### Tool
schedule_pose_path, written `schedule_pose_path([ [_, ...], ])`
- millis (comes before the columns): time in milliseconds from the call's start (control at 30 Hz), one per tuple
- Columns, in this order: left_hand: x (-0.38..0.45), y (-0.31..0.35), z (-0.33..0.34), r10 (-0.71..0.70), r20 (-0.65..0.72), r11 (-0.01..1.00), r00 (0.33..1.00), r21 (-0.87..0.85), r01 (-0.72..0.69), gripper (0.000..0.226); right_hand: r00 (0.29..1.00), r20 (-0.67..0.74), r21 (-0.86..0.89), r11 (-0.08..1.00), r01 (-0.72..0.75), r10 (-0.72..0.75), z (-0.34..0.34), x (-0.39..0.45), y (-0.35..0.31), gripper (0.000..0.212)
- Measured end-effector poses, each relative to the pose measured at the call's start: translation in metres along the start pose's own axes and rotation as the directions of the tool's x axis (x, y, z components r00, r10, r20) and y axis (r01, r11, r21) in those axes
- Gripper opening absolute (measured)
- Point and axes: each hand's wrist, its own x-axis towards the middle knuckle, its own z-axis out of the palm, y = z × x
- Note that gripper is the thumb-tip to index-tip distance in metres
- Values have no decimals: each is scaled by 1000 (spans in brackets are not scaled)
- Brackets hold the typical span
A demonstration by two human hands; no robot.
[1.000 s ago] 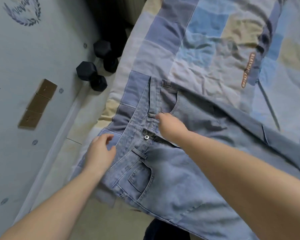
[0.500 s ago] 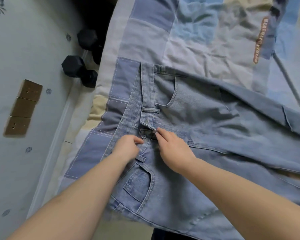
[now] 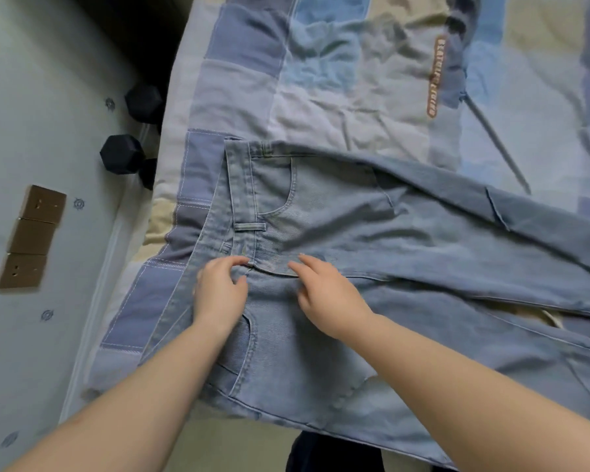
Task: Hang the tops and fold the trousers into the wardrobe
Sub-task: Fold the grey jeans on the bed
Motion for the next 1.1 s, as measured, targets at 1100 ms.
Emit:
schedule_pose_path([
  [1100,-343,512,516,-179,756,768,630,-293,570,57,880,-155,-308,825,-475,449,-164,-522,616,46],
])
